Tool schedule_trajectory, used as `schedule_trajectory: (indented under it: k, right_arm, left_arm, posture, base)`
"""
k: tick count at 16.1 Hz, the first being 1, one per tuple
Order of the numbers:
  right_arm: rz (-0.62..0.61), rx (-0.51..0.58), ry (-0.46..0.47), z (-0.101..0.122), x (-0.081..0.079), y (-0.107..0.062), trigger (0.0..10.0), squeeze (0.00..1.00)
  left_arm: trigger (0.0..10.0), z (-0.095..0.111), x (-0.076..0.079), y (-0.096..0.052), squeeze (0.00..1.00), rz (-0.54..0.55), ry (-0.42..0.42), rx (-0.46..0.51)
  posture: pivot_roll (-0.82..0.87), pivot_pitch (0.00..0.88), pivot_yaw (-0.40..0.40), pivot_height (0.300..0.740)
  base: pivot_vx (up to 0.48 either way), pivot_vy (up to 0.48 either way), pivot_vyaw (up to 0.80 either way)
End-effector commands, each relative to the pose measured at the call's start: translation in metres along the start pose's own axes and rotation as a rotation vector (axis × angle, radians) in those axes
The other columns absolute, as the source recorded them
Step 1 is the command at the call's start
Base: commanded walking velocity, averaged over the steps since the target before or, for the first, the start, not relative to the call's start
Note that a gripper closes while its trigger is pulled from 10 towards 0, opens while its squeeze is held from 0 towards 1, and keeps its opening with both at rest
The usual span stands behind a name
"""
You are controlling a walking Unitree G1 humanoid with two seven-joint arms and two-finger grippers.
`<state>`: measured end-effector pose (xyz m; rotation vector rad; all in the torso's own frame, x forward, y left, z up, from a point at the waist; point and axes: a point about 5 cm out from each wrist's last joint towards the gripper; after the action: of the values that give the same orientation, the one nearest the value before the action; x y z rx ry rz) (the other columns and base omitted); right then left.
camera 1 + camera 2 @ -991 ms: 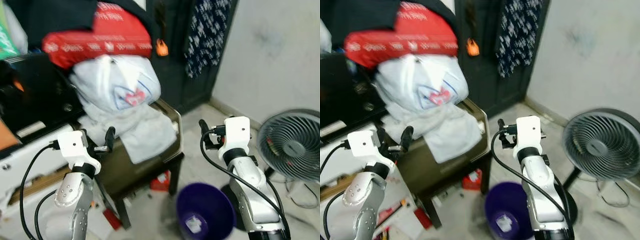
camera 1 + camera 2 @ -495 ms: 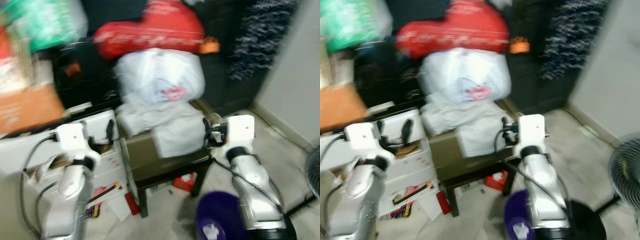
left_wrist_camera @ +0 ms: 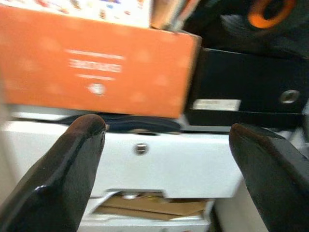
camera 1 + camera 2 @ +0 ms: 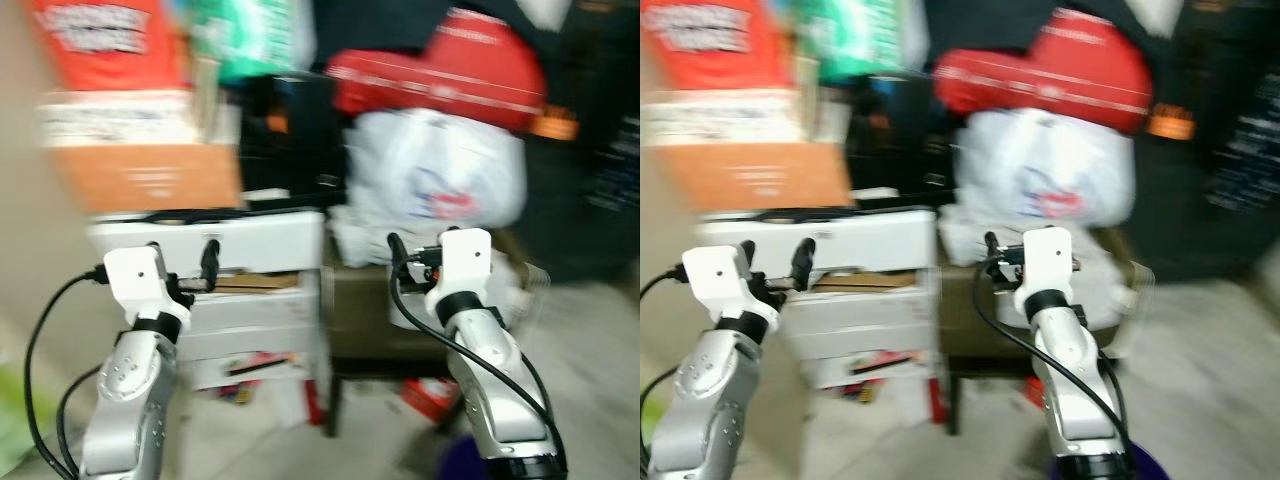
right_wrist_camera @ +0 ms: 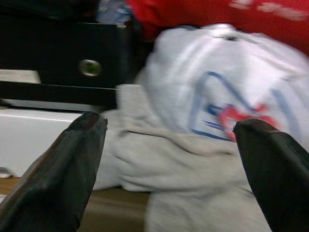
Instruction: Clean up the room
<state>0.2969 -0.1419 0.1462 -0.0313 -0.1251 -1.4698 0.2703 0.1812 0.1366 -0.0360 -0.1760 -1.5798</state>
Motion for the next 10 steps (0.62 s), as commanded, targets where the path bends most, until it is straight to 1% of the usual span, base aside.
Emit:
schedule_trajectory:
  k: [1, 3, 8, 10]
  right_arm:
    - [-0.008, 0.002, 0.005, 0.0004, 0.0011, 0.0024, 10.0, 0.00]
    - [-0.012, 0.001, 0.005, -0.0002, 0.0017, 0.0019, 10.0, 0.00]
    - [-0.020, 0.001, 0.000, -0.0003, 0.0024, 0.0027, 10.0, 0.00]
    - [-0.020, 0.000, 0.000, -0.0006, 0.0024, 0.0027, 10.0, 0.00]
  left_arm:
    - [10.0, 0.0016, 0.0030, 0.0018, 0.00, -0.007, 0.013, 0.006]
    - [10.0, 0.0016, 0.0028, 0.0011, 0.00, -0.008, 0.017, 0.006]
    - [10.0, 0.0022, 0.0045, 0.0017, 0.00, -0.032, 0.013, 0.005]
    - [10.0, 0.0026, 0.0035, 0.0016, 0.00, -0.020, 0.029, 0.008]
  posture:
    - [-0.07, 0.000, -0.015, 0.740]
    - [-0.07, 0.000, -0.015, 0.740]
    - [-0.08, 0.000, -0.013, 0.740]
    - [-0.08, 0.000, -0.013, 0.740]
  base:
    - [0.000, 0.000, 0.80]
    - [0.000, 0.000, 0.80]
    - [0.000, 0.000, 0.63]
    - [0.000, 0.000, 0.58]
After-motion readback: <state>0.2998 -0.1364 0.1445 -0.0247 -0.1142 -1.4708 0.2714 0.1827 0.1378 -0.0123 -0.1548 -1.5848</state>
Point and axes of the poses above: a point about 5 cm out from each wrist's last joint towards the gripper, its own y axis pointing out of the wrist towards the gripper, its own z axis along the axis of the wrist's last joint, x = y × z
